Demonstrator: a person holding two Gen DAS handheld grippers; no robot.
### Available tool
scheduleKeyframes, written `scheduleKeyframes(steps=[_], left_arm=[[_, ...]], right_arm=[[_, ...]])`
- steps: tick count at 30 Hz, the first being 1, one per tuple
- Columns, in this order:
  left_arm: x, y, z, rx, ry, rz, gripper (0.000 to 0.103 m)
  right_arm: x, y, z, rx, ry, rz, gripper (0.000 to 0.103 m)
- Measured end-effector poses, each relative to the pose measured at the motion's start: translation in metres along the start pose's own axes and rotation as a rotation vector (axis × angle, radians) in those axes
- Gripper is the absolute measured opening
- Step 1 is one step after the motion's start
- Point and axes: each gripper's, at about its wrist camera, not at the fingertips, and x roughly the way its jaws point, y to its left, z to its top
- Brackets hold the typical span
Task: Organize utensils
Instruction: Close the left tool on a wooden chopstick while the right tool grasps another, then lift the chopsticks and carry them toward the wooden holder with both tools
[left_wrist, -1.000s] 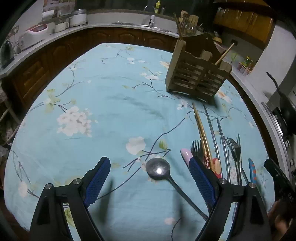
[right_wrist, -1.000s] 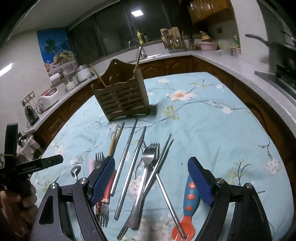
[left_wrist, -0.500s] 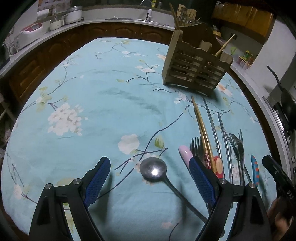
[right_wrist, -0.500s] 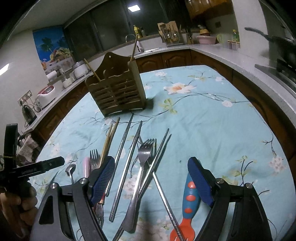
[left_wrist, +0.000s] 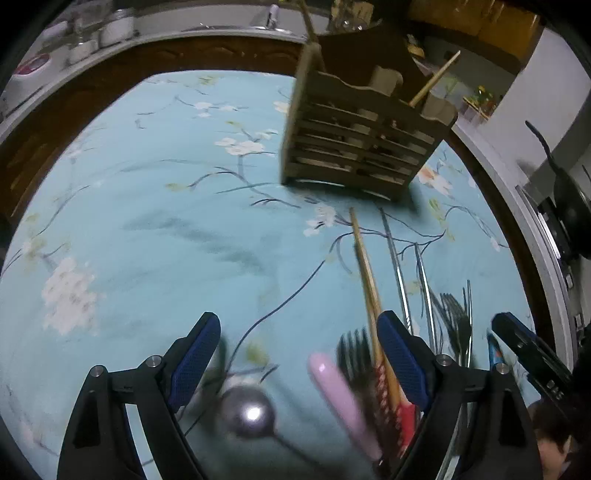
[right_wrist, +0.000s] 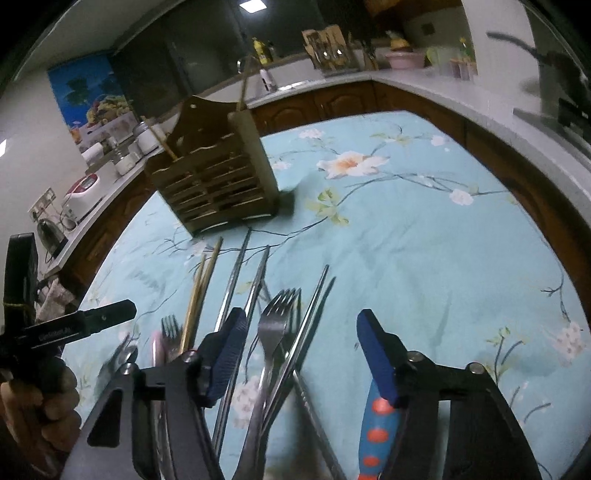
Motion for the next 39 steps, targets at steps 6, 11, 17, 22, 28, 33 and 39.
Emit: scheduleKeyframes(steps=[6, 11, 17, 22, 28, 33, 39], left_arm=[[0.030, -0.018, 0.024, 0.032, 0.036, -0.028, 0.083], [0.054, -0.033, 0.042, 0.073, 0.060, -0.026, 0.073], [0.085, -0.045, 0.055, 0.101, 0.111, -0.023, 0.041], [0.094, -0.049, 0.059, 0.113, 0.114, -0.041, 0.009], [0.084, -0.046, 0.057, 0.089, 0.079, -0.062, 0.008], [0.065, -0.039, 0.056, 0.070, 0.037, -0.080, 0.008], [0.032, -0.030, 0.046, 0.043, -0.016, -0.103, 0.007]], right_arm=[[0.027, -0.009, 0.017, 0.045, 0.064, -0.014, 0.040], [0.052, -0.017, 0.025, 0.077, 0.134, -0.013, 0.032], [0.061, -0.017, 0.030, 0.078, 0.162, -0.012, 0.026], [0.066, -0.018, 0.033, 0.071, 0.166, -0.025, 0.016], [0.066, -0.018, 0.035, 0.082, 0.162, -0.004, 0.008], [0.058, -0.017, 0.036, 0.090, 0.137, 0.013, 0.007], [0.038, -0.012, 0.041, 0.094, 0.084, 0.043, 0.006]])
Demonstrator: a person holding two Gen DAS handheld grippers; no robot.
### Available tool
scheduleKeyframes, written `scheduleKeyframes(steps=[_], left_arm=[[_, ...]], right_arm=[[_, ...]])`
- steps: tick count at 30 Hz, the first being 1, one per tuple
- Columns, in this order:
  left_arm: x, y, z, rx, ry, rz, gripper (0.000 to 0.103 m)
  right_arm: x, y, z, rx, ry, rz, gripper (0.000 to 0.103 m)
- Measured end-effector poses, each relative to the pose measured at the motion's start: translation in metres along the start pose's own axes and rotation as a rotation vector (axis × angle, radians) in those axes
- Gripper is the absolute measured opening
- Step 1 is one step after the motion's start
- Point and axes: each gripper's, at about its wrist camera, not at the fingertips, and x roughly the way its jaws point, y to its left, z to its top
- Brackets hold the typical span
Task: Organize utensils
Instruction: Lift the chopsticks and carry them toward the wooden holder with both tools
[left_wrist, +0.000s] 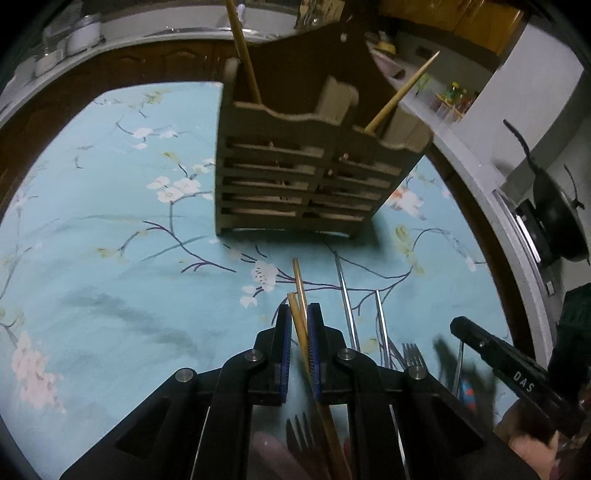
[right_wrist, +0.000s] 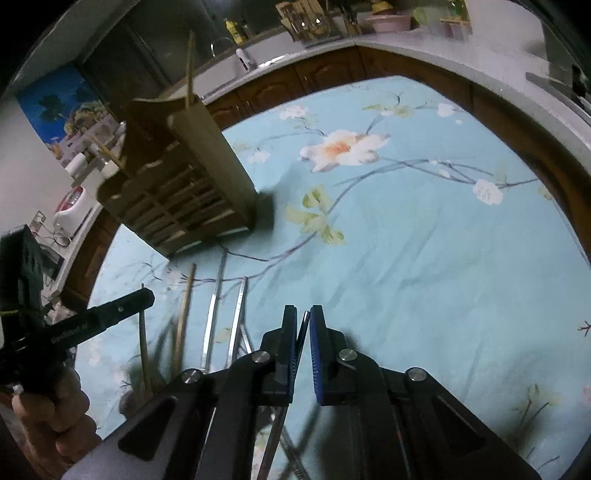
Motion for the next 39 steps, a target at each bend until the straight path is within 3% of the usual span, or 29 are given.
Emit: scheduleKeyframes(steps=[15, 39], left_arm=[[-0.095, 0.015, -0.029, -0.028, -0.118, -0.058, 0.007], [-0.197, 0.030, -0.049, -0.018, -0.280, -0.120, 0.004]], right_arm=[[-0.046, 0.021, 0.002, -0.030, -0.102, 0.044, 0.005], [-0.103, 0.062, 0.011, -0.095, -0.250, 0.121, 0.003]])
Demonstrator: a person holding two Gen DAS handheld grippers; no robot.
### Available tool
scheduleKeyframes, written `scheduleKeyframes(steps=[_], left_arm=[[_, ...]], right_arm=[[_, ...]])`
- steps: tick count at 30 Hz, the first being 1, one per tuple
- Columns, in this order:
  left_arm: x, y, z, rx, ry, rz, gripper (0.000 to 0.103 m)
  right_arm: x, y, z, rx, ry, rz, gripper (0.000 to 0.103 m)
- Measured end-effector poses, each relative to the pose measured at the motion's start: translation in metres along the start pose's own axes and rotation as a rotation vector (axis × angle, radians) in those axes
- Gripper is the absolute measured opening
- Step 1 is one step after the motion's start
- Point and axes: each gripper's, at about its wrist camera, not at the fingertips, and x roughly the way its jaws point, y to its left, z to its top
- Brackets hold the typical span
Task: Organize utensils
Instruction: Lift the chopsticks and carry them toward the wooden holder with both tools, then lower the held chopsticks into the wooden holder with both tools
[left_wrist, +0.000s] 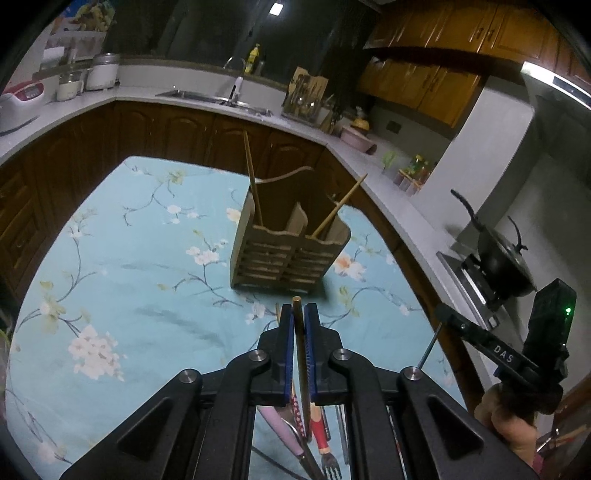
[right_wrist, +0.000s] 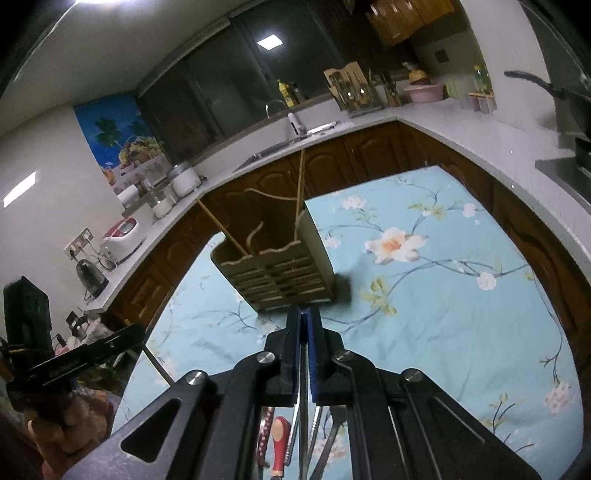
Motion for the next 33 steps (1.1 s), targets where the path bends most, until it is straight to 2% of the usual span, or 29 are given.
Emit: scheduleKeyframes(steps=[8, 18, 33], left_arm=[[-0.020, 0.004, 0.007, 0.004, -0.060, -0.007, 0.003], [-0.041, 0.010, 0.022, 0.010, -0.160, -0.020, 0.003], [-0.034, 0.018, 0.053, 0.022, -0.282, -0.026, 0.003]], right_arm=[[-0.012, 0.006, 0.010, -0.011, -0.048, 0.016, 0.003], [-0.022, 0.019, 0.033, -0.039, -0.155, 0.056, 0.003], [-0.019, 0.037, 0.090, -0.086, -0.298, 0.065, 0.003]])
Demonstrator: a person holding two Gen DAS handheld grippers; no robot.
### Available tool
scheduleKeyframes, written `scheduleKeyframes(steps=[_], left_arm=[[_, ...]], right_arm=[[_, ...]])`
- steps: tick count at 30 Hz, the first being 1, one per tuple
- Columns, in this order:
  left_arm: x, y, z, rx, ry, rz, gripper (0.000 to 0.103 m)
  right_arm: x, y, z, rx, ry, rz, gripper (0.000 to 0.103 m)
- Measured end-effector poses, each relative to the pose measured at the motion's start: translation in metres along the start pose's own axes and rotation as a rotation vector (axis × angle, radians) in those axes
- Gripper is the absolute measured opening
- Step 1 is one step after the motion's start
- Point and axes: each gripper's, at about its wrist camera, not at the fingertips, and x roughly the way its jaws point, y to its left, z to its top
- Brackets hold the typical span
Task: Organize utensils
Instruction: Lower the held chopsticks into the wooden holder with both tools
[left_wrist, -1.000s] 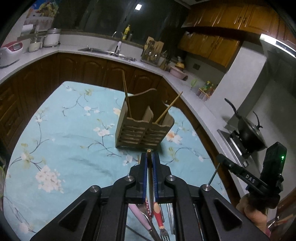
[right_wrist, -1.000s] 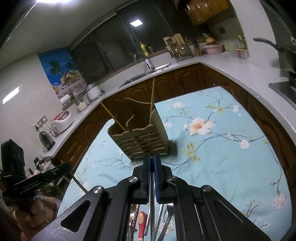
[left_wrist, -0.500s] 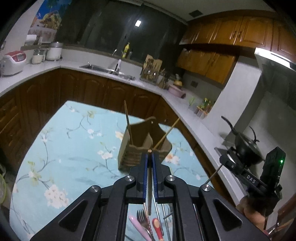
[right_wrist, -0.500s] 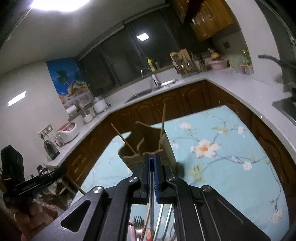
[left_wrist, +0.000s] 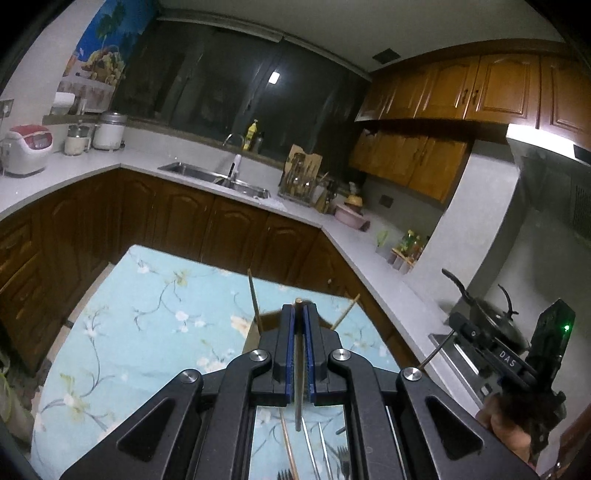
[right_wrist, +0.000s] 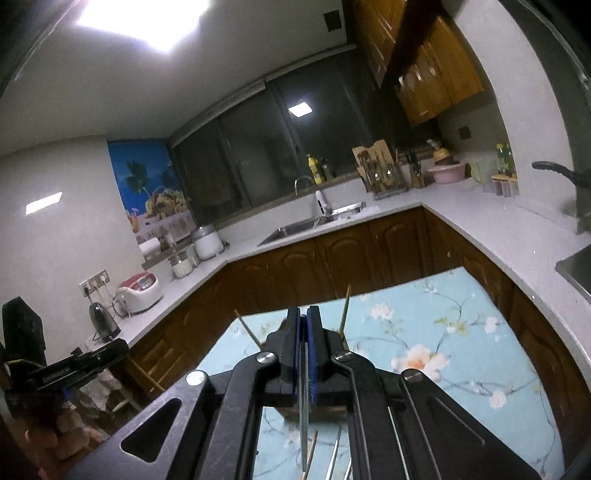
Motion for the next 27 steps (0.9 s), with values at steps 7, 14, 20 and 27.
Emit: scheduleKeyframes(steps=[7, 14, 20, 27], left_arm=[[0.015, 0.006, 0.011, 0.003, -0.062, -0.007, 0.003], [0.049, 0.007, 0.021, 0.030, -0.125, 0.015, 0.003], [0.095, 0.014, 0.018, 0.017, -0.124, 0.031, 0.003], [0.153, 0.030, 0.000, -0.020, -0.077, 0.064, 0.003]], right_arm=[[0.011, -0.003, 0.022, 0.010, -0.059, 0.018, 0.003], [0.032, 0.003, 0.050, -0.026, -0.124, 0.014, 0.003], [0.056, 0.001, 0.054, -0.056, -0.147, -0.011, 0.003], [0.085, -0.021, 0.036, -0.016, -0.115, -0.039, 0.003]])
